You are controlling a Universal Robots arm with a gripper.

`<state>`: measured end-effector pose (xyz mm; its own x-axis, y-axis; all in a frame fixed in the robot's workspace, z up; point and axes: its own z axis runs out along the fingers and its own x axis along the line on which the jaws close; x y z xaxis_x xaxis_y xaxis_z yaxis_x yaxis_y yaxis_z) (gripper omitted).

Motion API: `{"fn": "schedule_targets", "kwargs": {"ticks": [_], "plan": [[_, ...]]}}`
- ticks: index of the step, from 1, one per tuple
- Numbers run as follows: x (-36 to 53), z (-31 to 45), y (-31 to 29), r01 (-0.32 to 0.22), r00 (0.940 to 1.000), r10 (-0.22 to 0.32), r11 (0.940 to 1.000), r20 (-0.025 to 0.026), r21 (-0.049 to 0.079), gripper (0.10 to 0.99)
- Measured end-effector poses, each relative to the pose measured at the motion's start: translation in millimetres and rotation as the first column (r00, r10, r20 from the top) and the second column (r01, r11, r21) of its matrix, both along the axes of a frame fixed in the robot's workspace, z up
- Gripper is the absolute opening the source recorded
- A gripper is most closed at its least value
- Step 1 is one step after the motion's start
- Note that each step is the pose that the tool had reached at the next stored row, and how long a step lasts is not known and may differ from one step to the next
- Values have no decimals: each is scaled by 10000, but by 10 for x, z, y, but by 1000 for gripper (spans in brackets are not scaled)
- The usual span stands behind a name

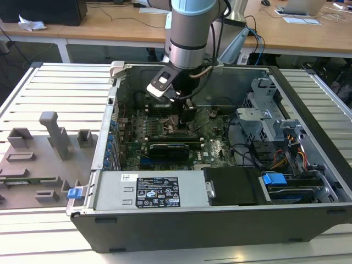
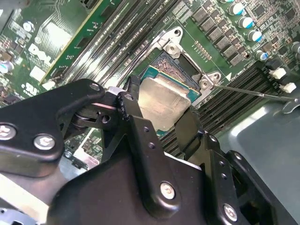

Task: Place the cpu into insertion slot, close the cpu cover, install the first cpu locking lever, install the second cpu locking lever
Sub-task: 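Place the cpu into insertion slot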

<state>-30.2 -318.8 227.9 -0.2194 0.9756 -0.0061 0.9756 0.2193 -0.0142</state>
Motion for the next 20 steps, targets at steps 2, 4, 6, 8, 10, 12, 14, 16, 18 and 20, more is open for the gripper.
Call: {"fn": "schedule_targets", "kwargs": {"ticks": [2,4,6,8,10,12,14,16,18,20], "plan": [[0,-1,-1,261,9997,-261,9997,-1,-23,545],[0,-2,0,456,9990,-456,9990,0,-20,545],[0,-3,0,752,9972,-752,9972,0,-20,545],[0,-3,0,928,9957,-928,9957,0,-20,545],[0,-4,0,1043,9946,-1043,9945,0,-19,545],[0,-4,0,1230,9924,-1230,9924,0,-20,545],[0,-4,0,1383,9904,-1383,9904,0,-21,545],[0,-6,0,1585,9874,-1585,9874,0,-21,545],[0,-7,0,1804,9836,-1804,9836,0,-21,545],[0,-8,0,1920,9814,-1920,9814,0,-21,545]]}}
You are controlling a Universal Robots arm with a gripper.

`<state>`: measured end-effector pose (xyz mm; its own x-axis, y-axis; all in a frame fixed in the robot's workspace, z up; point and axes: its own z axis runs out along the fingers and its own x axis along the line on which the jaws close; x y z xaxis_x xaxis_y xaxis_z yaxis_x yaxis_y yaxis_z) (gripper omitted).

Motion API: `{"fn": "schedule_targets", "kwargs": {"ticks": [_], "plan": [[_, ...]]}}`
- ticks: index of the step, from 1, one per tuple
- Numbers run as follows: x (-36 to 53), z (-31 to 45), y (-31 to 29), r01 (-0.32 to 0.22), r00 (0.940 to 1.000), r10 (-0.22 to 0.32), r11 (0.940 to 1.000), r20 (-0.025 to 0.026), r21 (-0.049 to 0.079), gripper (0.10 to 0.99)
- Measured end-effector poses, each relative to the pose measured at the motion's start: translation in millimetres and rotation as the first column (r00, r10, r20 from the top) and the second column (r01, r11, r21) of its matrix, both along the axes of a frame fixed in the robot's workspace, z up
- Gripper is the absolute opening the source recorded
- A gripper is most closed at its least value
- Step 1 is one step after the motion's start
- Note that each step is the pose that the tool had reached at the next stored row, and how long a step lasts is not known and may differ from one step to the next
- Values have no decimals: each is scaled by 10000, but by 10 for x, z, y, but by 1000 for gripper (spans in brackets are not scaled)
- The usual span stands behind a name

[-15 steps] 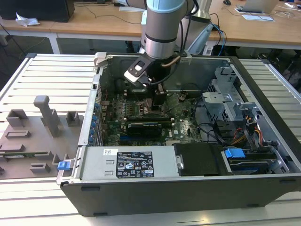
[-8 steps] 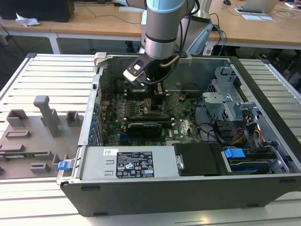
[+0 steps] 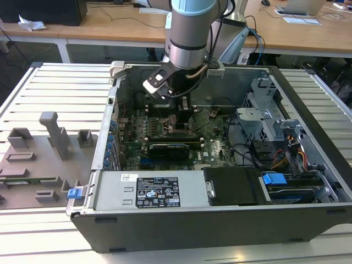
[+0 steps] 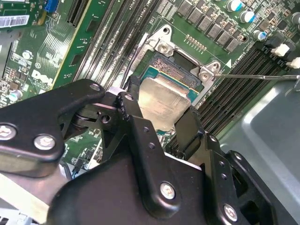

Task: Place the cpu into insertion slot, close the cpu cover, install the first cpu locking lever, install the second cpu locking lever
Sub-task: 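Place the cpu into insertion slot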

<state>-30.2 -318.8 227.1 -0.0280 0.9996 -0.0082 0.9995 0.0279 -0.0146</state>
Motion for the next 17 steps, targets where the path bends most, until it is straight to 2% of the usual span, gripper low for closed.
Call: {"fn": "schedule_targets", "kwargs": {"ticks": [10,17], "plan": [[0,-3,0,608,9981,-608,9981,0,0,545],[0,-5,0,1077,9942,-1077,9942,0,0,545]]}}
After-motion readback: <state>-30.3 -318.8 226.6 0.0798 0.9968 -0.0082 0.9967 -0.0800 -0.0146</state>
